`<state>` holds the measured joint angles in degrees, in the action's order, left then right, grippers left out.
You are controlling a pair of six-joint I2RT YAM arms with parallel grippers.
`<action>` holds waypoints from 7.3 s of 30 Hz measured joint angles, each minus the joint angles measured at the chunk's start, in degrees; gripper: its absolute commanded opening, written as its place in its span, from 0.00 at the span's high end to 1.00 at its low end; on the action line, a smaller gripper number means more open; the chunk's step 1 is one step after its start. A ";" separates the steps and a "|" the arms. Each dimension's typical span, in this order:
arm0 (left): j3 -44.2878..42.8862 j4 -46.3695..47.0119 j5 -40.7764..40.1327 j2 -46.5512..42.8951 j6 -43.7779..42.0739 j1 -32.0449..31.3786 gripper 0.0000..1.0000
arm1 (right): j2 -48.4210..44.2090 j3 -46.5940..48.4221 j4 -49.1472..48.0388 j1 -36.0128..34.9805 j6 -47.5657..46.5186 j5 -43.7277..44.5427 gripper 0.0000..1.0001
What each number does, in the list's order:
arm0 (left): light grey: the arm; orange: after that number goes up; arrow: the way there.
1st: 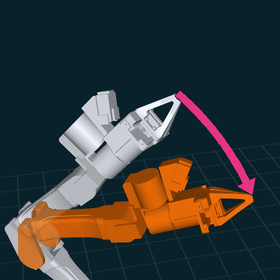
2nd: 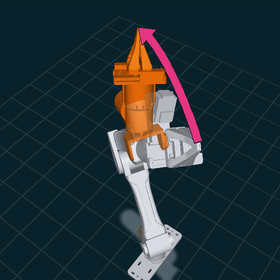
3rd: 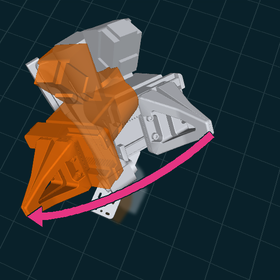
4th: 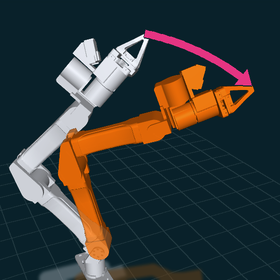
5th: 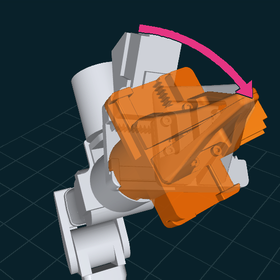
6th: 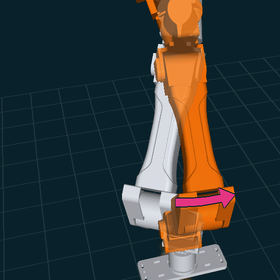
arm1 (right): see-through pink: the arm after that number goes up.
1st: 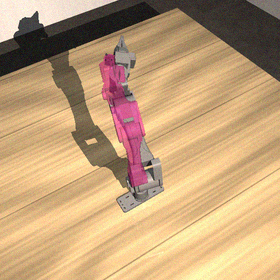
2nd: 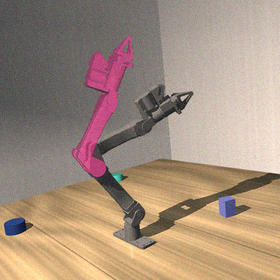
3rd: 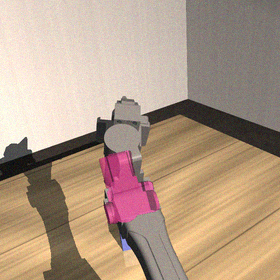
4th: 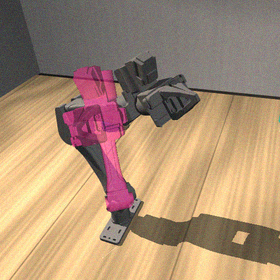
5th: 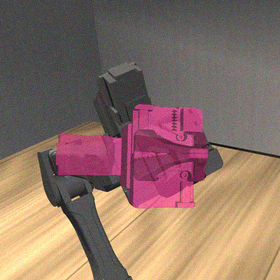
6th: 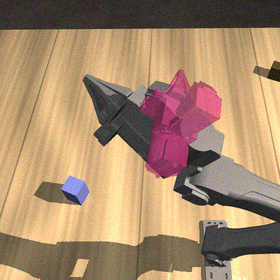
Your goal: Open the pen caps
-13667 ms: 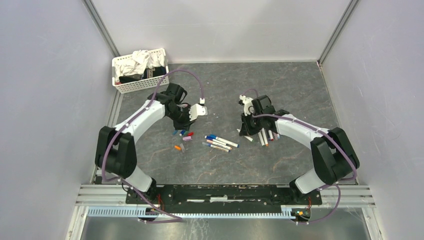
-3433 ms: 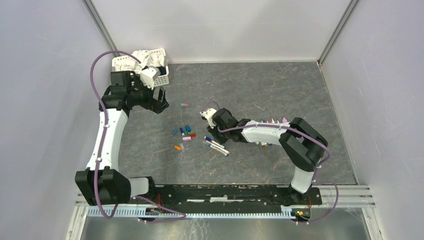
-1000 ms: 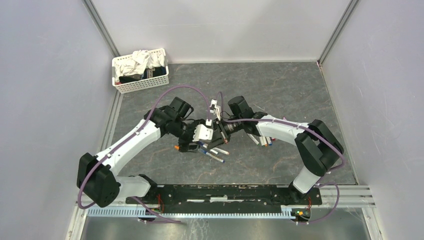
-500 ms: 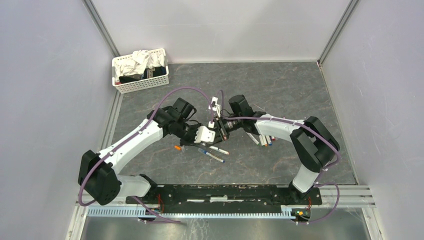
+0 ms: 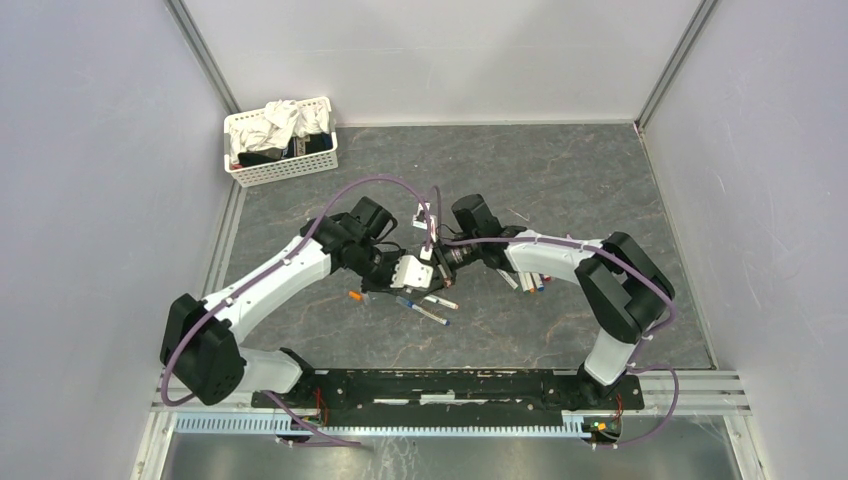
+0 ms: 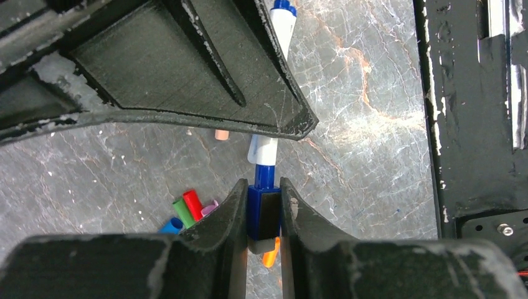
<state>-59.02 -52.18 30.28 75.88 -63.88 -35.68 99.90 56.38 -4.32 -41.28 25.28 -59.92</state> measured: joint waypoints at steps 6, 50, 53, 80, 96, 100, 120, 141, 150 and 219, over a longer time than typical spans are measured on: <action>-1.22 0.33 -1.49 2.54 -4.50 -0.13 0.98 | -0.42 0.35 3.72 0.96 -6.99 1.68 1.00; -4.79 15.91 -10.29 21.49 5.73 9.94 0.27 | -11.26 -10.01 18.99 14.95 -14.03 60.59 0.96; -4.79 15.74 -10.23 21.46 6.25 9.94 0.25 | -10.25 -10.01 18.62 14.95 -14.43 61.70 0.90; -18.18 7.72 -15.19 8.90 28.24 12.33 0.00 | -17.03 -8.00 15.28 -7.04 -18.27 63.76 0.47; -17.57 1.60 -12.66 7.63 28.37 13.22 0.00 | -4.76 -6.97 12.46 -13.09 -22.36 58.55 0.71; -17.22 0.61 -10.14 7.63 28.22 13.33 0.00 | -4.57 -6.97 11.78 -13.03 -22.73 58.51 0.94; -6.67 -5.42 7.32 3.41 7.21 7.80 0.15 | -10.62 -4.20 12.61 0.22 -19.15 27.41 1.00; -3.93 -4.81 -0.24 4.09 0.22 2.05 0.53 | -5.01 1.84 18.16 0.20 -19.10 6.32 1.00; -3.67 -4.76 0.02 4.11 0.24 0.74 0.95 | -4.31 1.90 17.42 0.28 -17.51 4.87 0.97; -5.44 10.32 -10.23 20.63 8.41 11.43 0.39 | -14.99 -11.02 22.82 19.80 -16.79 63.43 0.62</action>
<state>-64.47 -41.87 20.05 96.51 -55.46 -24.25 84.90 45.36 18.50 -21.47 8.49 3.51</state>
